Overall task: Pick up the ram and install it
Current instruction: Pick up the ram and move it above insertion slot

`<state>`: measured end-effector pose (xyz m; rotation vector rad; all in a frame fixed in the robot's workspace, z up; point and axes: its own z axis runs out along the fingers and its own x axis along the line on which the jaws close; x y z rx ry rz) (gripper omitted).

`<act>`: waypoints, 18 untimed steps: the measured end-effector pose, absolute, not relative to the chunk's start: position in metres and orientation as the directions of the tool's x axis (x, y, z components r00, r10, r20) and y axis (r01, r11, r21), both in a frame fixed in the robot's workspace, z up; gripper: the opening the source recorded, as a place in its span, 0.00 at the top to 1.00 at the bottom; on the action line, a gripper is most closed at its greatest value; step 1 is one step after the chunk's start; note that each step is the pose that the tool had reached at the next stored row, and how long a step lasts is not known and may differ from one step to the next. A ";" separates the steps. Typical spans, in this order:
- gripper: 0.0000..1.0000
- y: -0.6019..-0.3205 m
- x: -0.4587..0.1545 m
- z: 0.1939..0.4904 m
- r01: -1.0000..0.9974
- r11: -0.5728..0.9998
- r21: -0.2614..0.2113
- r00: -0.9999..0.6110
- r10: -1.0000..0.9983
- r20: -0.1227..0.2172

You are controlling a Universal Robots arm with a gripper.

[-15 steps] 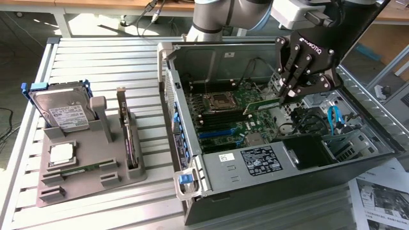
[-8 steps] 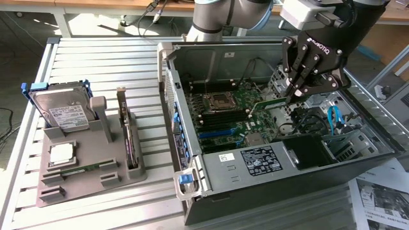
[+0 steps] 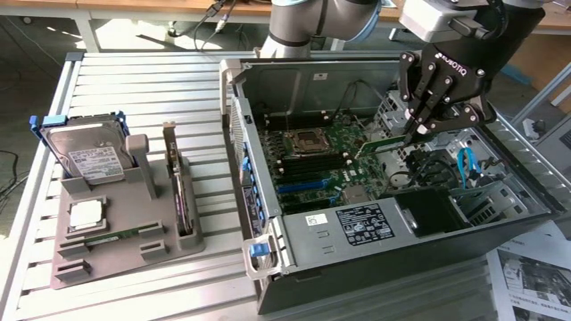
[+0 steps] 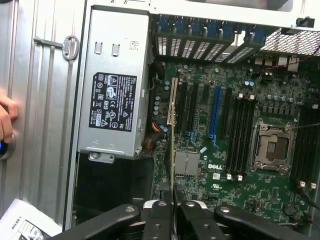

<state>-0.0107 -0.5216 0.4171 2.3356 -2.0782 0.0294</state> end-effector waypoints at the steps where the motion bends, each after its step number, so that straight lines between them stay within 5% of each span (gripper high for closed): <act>1: 0.87 -0.522 -0.011 0.417 -0.993 -0.116 -0.001 0.116 -0.993 0.024; 18: 0.87 -0.518 -0.010 0.415 -1.000 -0.006 -0.001 0.006 -1.000 0.024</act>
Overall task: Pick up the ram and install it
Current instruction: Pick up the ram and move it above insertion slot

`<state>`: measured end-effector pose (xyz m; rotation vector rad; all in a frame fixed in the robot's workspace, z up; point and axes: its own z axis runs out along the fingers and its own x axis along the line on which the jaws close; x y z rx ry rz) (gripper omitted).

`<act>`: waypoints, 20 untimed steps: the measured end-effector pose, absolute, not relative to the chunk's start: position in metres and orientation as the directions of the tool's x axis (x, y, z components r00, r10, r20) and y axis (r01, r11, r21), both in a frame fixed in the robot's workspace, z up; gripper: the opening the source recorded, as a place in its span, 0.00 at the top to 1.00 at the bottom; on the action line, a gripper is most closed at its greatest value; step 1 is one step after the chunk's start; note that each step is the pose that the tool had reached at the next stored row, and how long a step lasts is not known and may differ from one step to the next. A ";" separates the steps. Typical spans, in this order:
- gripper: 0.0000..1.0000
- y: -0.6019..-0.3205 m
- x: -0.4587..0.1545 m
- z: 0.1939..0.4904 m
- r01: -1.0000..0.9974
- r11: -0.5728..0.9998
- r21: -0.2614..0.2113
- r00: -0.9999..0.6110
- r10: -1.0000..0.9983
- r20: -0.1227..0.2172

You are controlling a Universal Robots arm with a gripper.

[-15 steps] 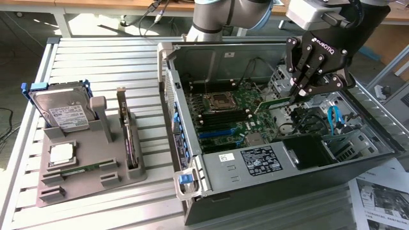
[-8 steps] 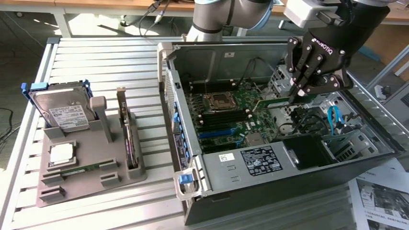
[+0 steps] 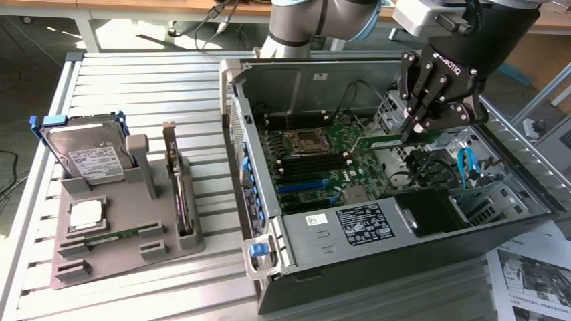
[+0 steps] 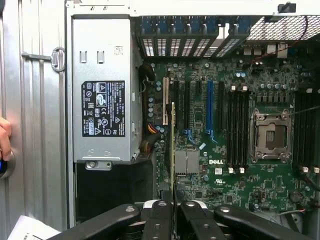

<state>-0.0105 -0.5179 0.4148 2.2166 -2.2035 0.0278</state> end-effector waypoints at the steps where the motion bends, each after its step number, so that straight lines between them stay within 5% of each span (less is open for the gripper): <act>1: 0.87 -0.517 -0.010 0.414 -1.000 -0.006 -0.001 0.006 -1.000 0.024; 20: 0.87 -0.472 -0.007 0.403 -1.000 -0.006 -0.001 0.006 -1.000 0.024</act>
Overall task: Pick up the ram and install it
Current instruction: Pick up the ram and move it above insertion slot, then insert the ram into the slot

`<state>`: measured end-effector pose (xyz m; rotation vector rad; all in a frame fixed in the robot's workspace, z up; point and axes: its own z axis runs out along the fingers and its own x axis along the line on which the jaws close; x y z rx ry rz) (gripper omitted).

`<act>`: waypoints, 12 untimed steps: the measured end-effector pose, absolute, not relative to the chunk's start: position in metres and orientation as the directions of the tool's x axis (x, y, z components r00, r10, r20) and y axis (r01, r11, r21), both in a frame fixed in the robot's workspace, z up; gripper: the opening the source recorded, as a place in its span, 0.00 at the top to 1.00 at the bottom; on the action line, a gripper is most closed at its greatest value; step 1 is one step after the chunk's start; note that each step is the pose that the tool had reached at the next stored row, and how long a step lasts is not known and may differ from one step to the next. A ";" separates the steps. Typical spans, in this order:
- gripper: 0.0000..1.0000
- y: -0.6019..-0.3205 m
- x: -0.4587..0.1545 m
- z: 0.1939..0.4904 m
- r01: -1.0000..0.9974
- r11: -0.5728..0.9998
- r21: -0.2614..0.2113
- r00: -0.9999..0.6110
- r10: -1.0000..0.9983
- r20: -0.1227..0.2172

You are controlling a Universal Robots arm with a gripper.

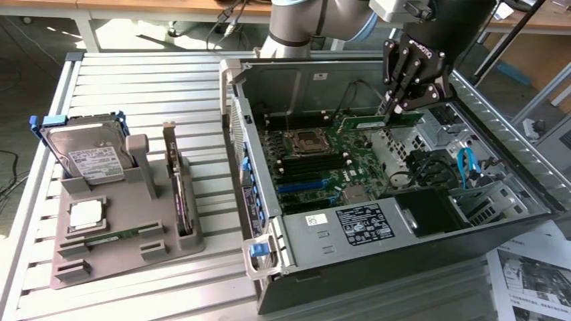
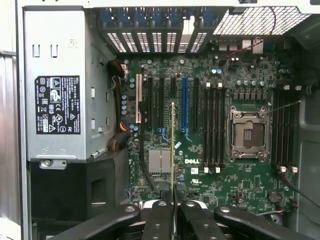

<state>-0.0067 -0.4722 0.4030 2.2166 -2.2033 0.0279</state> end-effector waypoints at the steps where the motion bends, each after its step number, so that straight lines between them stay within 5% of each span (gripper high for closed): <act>1: 0.87 -0.472 -0.007 0.403 -1.000 -0.006 -0.001 0.006 -1.000 0.024; 12: 0.87 -0.472 -0.007 0.403 -1.000 -0.006 -0.001 0.006 -1.000 0.024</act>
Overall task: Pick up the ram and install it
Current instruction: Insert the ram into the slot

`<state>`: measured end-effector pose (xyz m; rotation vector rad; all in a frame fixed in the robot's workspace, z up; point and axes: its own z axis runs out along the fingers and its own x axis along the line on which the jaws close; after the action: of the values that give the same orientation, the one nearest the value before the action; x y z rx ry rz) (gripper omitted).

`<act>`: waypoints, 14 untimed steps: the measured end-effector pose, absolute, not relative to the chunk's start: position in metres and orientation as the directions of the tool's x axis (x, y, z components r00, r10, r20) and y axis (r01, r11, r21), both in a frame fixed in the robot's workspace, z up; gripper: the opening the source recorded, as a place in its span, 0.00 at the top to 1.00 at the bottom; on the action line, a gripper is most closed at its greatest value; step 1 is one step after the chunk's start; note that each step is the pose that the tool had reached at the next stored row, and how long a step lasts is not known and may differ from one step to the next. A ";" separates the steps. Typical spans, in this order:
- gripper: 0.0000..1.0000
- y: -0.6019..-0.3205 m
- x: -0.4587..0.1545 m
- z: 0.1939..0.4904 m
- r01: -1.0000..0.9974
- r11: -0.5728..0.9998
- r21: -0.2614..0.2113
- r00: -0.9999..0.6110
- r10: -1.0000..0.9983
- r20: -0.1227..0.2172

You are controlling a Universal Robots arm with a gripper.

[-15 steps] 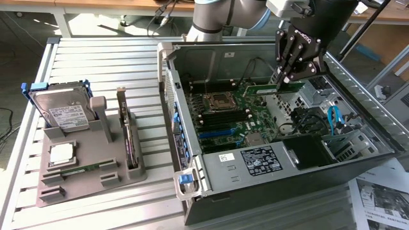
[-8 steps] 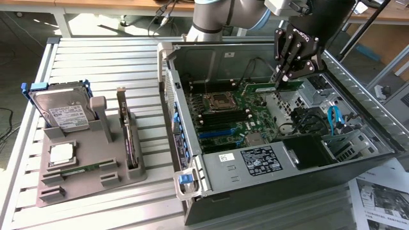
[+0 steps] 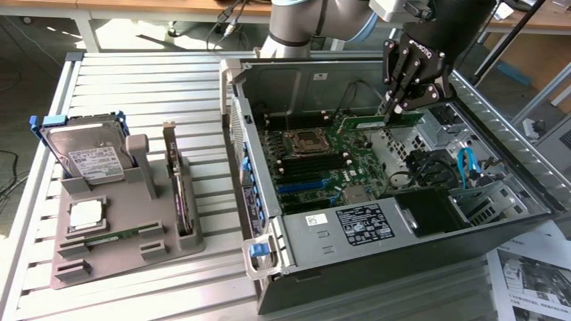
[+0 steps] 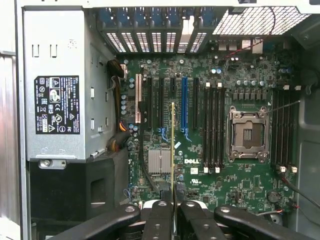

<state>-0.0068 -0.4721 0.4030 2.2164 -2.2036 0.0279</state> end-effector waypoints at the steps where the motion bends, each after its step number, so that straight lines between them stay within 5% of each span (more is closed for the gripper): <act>1: 0.87 -0.472 -0.007 0.403 -1.000 -0.006 -0.001 0.006 -1.000 0.024; 14: 0.87 -0.466 -0.007 0.380 -1.000 -0.006 0.002 0.006 -1.000 0.024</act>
<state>-0.0068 -0.4657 0.3803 2.2152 -2.2021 0.0248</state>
